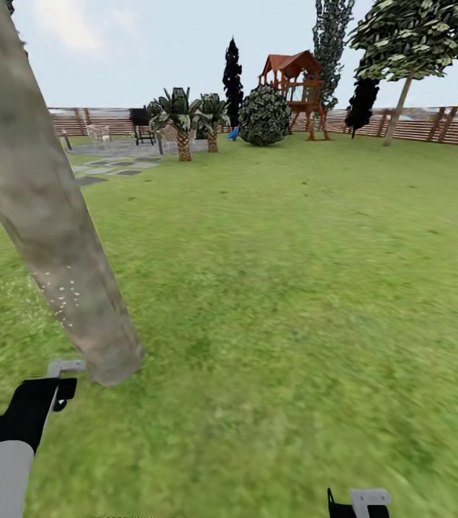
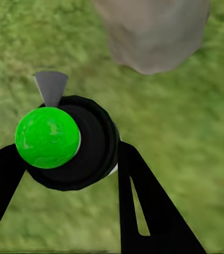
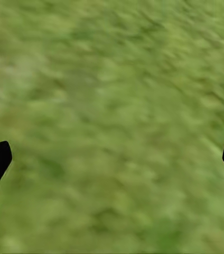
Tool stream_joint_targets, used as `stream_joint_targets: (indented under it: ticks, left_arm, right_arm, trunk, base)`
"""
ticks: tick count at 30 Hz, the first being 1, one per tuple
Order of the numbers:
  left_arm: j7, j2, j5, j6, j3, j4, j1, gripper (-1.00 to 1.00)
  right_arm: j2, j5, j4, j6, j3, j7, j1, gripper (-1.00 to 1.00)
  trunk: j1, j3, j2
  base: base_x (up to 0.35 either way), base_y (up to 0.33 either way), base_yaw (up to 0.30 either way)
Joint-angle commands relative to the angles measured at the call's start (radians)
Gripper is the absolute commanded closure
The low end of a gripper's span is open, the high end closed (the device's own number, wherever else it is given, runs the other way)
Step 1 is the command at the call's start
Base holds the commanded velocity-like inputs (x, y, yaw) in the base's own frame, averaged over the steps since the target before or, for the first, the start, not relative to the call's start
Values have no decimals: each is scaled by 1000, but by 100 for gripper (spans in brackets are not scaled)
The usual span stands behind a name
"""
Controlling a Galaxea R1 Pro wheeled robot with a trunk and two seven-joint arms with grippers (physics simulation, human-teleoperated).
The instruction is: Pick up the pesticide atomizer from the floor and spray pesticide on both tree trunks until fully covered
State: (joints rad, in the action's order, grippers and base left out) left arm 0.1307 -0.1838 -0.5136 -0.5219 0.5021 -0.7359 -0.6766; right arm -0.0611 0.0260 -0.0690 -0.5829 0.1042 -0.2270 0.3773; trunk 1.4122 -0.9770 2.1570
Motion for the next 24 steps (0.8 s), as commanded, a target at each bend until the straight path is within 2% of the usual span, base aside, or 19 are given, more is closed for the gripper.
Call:
stream_joint_targets:
  ticks: [1, 4, 8, 12, 14, 17, 24]
  left_arm:
    - [0, 2, -1, 8, 3, 9, -1, 100]
    - [2, 12, 15, 13, 5, 14, -1, 100]
    - [4, 2, 19, 16, 5, 27, 0, 100]
    - [4, 11, 25, 15, 9, 52, 0, 100]
    - [2, 14, 48, 14, 10, 52, 0, 100]
    - [0, 15, 103, 15, 10, 48, 0, 100]
    - [-2, 14, 117, 14, 12, 53, 0, 100]
  right_arm:
    - [1, 0, 0, 0, 0, 0, 0, -100]
    - [1, 0, 0, 0, 0, 0, 0, -100]
    - [1, 0, 0, 0, 0, 0, 0, -100]
    - [1, 0, 0, 0, 0, 0, 0, -100]
    - [1, 0, 0, 0, 0, 0, 0, -100]
    - [1, 0, 0, 0, 0, 0, 0, -100]
    - [1, 0, 0, 0, 0, 0, 0, -100]
  trunk:
    - [0, 0, 0]
    - [0, 0, 0]
    - [0, 0, 0]
    - [0, 0, 0]
    - [0, 0, 0]
    - [0, 0, 0]
    - [0, 0, 0]
  base:
    - [11, 0, 270]
    - [4, 0, 275]
    - [0, 0, 277]
    - [0, -45, 233]
    - [0, -223, 40]
    - [0, -265, 5]
    - [110, -252, 0]
